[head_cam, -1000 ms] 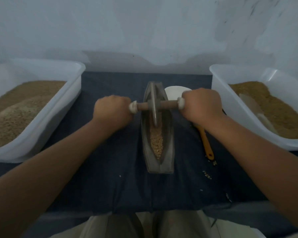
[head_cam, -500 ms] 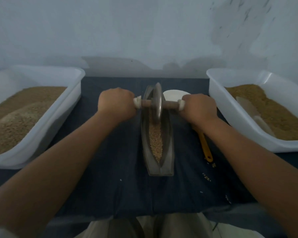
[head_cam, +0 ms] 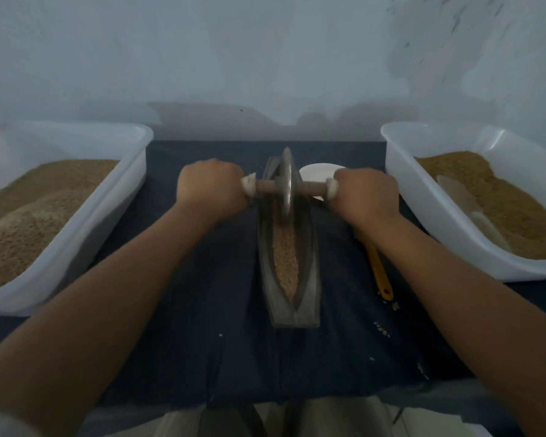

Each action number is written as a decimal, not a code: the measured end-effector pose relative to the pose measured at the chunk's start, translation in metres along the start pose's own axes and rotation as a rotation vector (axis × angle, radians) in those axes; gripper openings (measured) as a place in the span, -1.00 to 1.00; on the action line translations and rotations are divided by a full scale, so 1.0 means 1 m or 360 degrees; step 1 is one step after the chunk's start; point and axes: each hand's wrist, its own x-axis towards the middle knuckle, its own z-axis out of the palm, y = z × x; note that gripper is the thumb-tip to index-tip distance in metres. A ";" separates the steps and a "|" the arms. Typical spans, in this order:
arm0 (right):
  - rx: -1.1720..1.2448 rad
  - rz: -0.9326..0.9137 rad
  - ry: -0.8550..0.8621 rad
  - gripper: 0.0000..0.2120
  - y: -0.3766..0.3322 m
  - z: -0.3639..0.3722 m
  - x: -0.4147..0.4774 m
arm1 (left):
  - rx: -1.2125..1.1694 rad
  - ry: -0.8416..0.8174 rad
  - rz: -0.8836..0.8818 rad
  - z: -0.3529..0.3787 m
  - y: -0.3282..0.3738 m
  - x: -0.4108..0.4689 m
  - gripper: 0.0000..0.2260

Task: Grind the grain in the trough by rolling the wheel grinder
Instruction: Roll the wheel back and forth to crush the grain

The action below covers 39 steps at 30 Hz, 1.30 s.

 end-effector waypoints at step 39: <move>0.0080 -0.0063 0.0049 -0.63 0.005 -0.013 -0.068 | 0.0068 0.0198 0.0157 -0.009 0.000 -0.067 -0.66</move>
